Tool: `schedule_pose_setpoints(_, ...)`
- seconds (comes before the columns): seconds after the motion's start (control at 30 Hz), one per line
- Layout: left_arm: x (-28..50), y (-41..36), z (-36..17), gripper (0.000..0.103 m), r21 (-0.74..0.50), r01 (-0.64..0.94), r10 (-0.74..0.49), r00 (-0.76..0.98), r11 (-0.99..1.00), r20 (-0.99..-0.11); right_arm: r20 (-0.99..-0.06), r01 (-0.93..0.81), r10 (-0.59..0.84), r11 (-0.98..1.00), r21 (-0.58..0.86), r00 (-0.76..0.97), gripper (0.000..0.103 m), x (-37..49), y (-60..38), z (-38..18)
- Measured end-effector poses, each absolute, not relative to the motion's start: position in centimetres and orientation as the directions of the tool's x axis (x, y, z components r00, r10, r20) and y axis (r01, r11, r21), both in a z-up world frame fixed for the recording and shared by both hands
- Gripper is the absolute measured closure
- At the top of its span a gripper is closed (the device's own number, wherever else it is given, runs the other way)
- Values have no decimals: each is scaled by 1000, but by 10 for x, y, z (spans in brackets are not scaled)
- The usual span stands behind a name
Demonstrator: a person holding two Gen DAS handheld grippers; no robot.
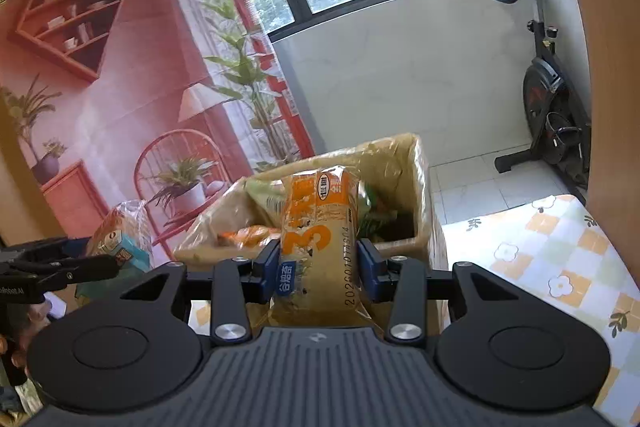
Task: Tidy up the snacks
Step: 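Carry both snacks over the box and open both tools to drop them, then lower both tools to the table and grasp the yellow packet with right tool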
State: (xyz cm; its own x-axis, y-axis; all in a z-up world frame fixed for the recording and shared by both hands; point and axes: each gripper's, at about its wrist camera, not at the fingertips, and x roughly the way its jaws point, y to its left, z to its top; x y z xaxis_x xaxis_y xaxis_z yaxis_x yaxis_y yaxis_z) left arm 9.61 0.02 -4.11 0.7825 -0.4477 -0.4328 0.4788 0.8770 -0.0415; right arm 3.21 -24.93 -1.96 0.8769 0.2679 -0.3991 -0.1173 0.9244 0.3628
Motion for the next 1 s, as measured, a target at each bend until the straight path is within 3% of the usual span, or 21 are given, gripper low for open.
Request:
schedule_pose_setpoints(0.23, 155, -1, -46, 25, -57, 356, -344, 830, 933, -438, -383, -44, 185, 937, 347, 905, 60, 85, -256, -22)
schedule_pose_setpoints(0.6, 197, -15, -50, 25, -73, 299, -298, 840, 952, -454, -428, -4, 162, 939, 345, 889, 59, 142, -263, -48)
schedule_pose_setpoints(0.7, 200, -13, -50, 24, -63, 307, -302, 846, 950, -440, -420, -22, 144, 959, 282, 896, 57, 145, -257, -51)
schedule_pose_setpoints(0.8, 201, -16, -47, 23, -46, 293, -285, 862, 955, -419, -417, -10, 117, 968, 250, 901, 44, 148, -255, -54)
schedule_pose_setpoints(1.0, 194, -15, -30, 20, -36, 283, -274, 879, 958, -389, -375, -15, 91, 979, 202, 923, 42, 138, -254, -53)
